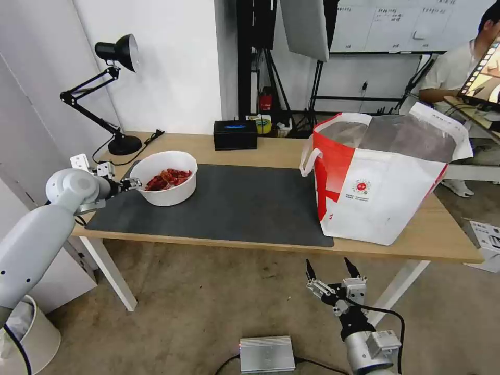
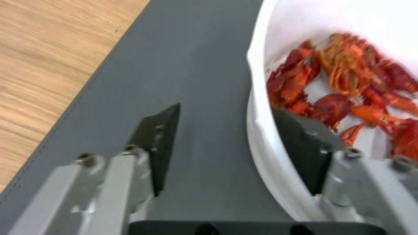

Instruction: Pick up the trash from the table and place it into the takeout bag.

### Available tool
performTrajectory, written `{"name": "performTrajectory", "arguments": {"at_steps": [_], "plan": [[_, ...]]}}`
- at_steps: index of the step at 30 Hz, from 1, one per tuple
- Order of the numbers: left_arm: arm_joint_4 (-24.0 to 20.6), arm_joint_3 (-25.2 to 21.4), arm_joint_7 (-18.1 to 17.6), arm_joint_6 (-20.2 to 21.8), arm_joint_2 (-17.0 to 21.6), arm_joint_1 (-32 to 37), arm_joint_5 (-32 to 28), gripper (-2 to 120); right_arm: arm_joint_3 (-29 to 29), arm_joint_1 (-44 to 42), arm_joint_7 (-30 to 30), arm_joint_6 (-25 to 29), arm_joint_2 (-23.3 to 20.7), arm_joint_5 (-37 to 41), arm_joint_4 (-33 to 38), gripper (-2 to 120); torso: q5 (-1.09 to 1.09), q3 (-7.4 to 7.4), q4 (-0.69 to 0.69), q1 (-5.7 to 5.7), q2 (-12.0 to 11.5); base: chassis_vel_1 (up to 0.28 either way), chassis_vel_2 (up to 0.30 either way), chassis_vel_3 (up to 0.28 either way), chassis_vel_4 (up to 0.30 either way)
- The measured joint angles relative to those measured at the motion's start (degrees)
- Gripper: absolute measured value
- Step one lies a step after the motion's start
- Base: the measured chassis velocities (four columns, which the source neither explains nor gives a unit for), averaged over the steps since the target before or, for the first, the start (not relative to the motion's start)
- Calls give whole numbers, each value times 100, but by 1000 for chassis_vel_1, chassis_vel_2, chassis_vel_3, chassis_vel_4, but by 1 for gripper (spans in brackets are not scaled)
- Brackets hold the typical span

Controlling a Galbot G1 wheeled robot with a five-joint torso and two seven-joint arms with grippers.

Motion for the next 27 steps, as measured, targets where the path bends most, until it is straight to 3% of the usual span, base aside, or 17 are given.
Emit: {"name": "performTrajectory", "arguments": {"at_steps": [15, 19, 27], "plan": [[-166, -36, 48, 2, 127, 100, -56, 1, 0, 0, 0, 0, 0, 0, 0, 100, -1, 1, -2, 1, 0, 0, 0, 0, 0], [-367, -329, 93, -80, 119, 335, -214, 0, 0, 0, 0, 0, 0, 0, 0, 100, -2, 1, 0, 1, 0, 0, 0, 0, 0], [-709, -450, 192, -163, 193, 362, -275, 0, 0, 0, 0, 0, 0, 0, 0, 100, -2, 1, 0, 0, 0, 0, 0, 0, 0]]}}
